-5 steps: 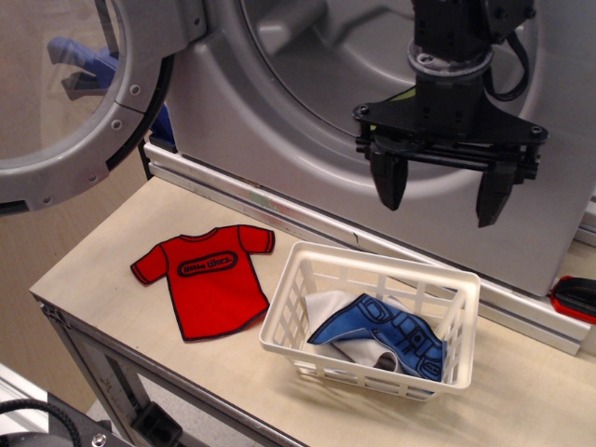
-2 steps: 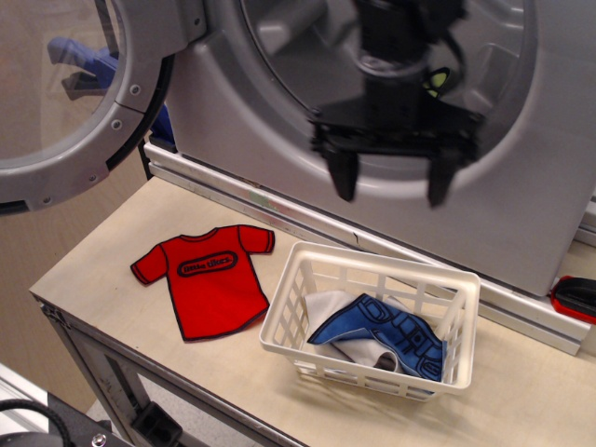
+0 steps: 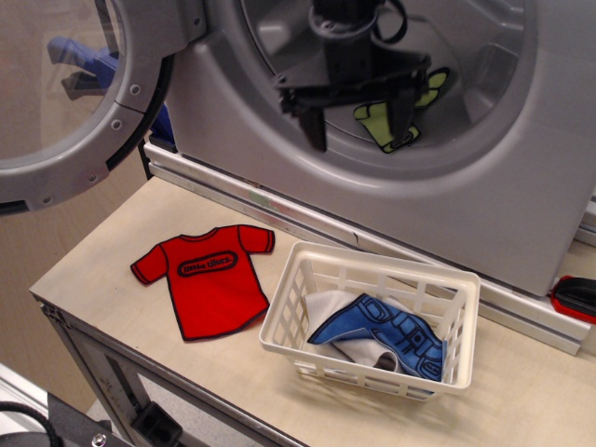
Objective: Take clothes out of laundry machine
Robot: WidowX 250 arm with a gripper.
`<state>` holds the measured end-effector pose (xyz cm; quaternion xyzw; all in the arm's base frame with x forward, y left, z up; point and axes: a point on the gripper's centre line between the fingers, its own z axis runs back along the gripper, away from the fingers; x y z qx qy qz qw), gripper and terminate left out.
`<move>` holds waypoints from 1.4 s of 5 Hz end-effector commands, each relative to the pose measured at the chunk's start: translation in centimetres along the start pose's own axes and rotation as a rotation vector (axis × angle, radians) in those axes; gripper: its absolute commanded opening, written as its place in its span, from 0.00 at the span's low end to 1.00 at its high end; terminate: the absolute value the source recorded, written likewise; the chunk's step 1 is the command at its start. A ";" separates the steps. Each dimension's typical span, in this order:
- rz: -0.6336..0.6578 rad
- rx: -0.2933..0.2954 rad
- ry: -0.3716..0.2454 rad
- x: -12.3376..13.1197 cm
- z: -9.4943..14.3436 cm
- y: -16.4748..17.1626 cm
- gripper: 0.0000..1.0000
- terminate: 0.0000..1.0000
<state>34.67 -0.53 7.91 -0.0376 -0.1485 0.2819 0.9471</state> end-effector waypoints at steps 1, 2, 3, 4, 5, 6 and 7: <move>0.022 -0.064 -0.191 4.3 -0.8 -1.8 1.00 0.00; 0.022 -0.041 -0.198 4.9 -3.0 -2.1 1.00 0.00; 0.033 -0.033 -0.202 4.8 -4.0 -2.6 1.00 0.00; 0.036 -0.005 -0.153 4.4 -4.9 -2.9 1.00 0.00; 0.056 -0.015 -0.123 4.1 -4.8 -2.6 1.00 0.00; 0.054 -0.018 -0.128 3.8 -4.5 -2.3 0.00 0.00; 0.062 -0.006 -0.116 3.6 -4.5 -1.9 0.00 0.00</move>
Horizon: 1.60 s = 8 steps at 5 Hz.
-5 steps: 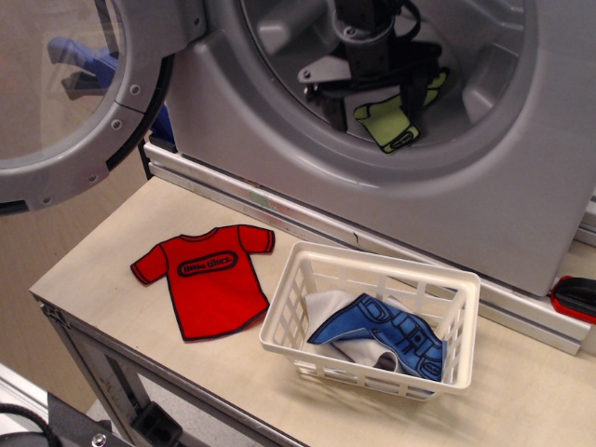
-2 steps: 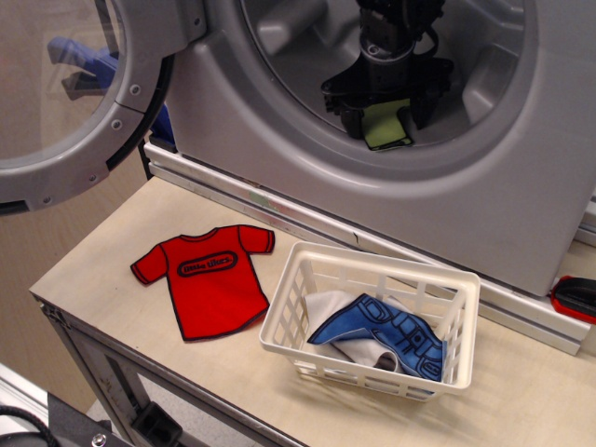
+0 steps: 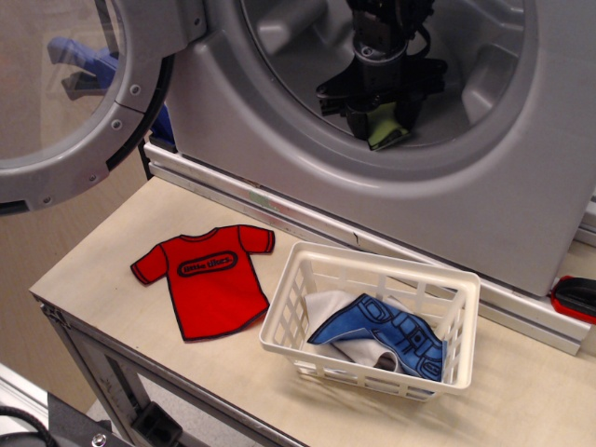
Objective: Take clothes out of laundry machine
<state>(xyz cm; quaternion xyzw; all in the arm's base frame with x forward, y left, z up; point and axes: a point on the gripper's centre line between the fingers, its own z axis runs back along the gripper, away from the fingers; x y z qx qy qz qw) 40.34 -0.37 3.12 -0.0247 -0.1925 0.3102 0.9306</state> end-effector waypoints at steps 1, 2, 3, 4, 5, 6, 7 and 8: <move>-0.011 -0.028 -0.005 -0.2 2.6 0.7 0.00 0.00; -0.050 -0.062 -0.064 -1.1 4.5 1.0 0.00 0.00; -0.066 -0.078 0.019 -2.4 7.4 1.2 0.00 0.00; -0.106 -0.102 0.107 -4.8 9.0 1.7 0.00 0.00; -0.175 -0.112 0.172 -7.8 10.4 1.1 0.00 0.00; -0.216 -0.093 0.244 -10.0 10.3 1.9 0.00 0.00; -0.278 -0.048 0.305 -11.6 9.3 2.8 0.00 0.00; -0.287 0.012 0.272 -12.0 6.7 3.4 0.00 0.00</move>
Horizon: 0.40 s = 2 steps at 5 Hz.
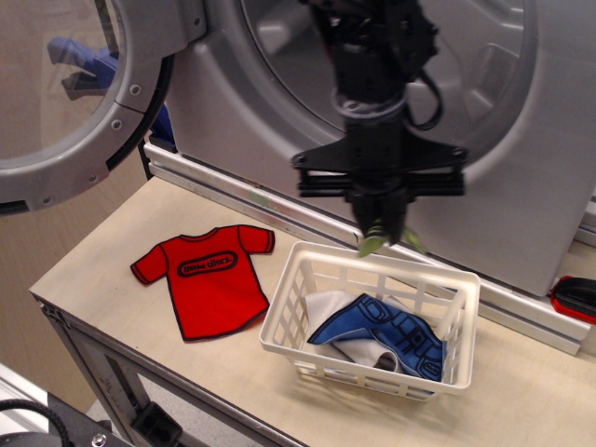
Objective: Take clothes out of laundry machine
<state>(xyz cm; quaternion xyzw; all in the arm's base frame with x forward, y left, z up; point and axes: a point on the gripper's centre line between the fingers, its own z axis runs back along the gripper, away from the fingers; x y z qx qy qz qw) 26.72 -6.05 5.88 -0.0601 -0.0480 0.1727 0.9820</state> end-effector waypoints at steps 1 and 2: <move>0.001 0.101 -0.001 0.6 -2.7 1.5 1.00 0.00; 0.007 0.071 0.004 0.5 -2.3 1.5 1.00 0.00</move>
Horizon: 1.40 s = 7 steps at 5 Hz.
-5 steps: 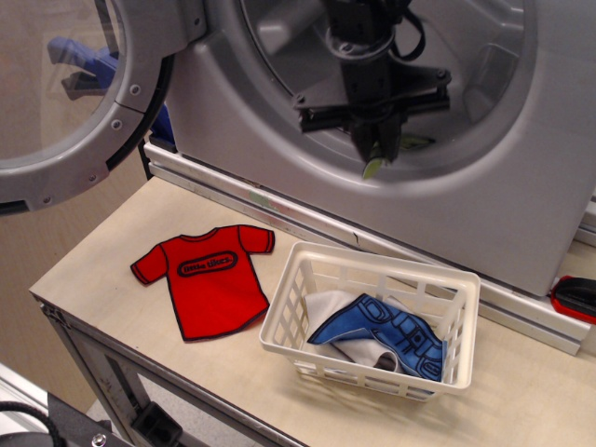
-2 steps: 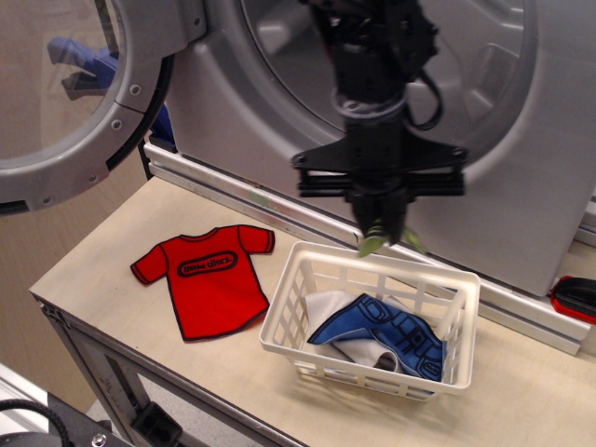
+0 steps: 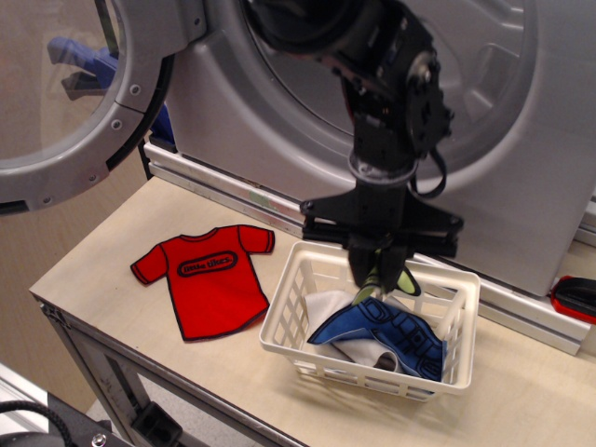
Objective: Take clothes out of laundry machine
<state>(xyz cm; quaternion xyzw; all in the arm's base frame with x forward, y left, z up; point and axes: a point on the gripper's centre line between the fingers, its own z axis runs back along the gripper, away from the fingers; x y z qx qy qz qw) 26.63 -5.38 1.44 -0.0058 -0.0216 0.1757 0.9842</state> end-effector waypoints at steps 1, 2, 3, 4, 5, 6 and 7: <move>0.041 -0.062 -0.081 0.9 3.9 0.3 1.00 0.00; 0.073 -0.100 -0.072 1.2 6.0 -0.1 1.00 0.00; 0.085 -0.108 -0.060 1.4 7.6 -0.8 1.00 0.00; 0.084 -0.118 -0.052 1.9 8.7 -1.9 1.00 0.00; -0.032 -0.075 0.017 2.2 8.4 -2.5 1.00 0.00; -0.032 -0.075 0.017 2.2 8.4 -2.5 1.00 0.00; -0.032 -0.075 0.017 2.2 8.4 -2.5 1.00 1.00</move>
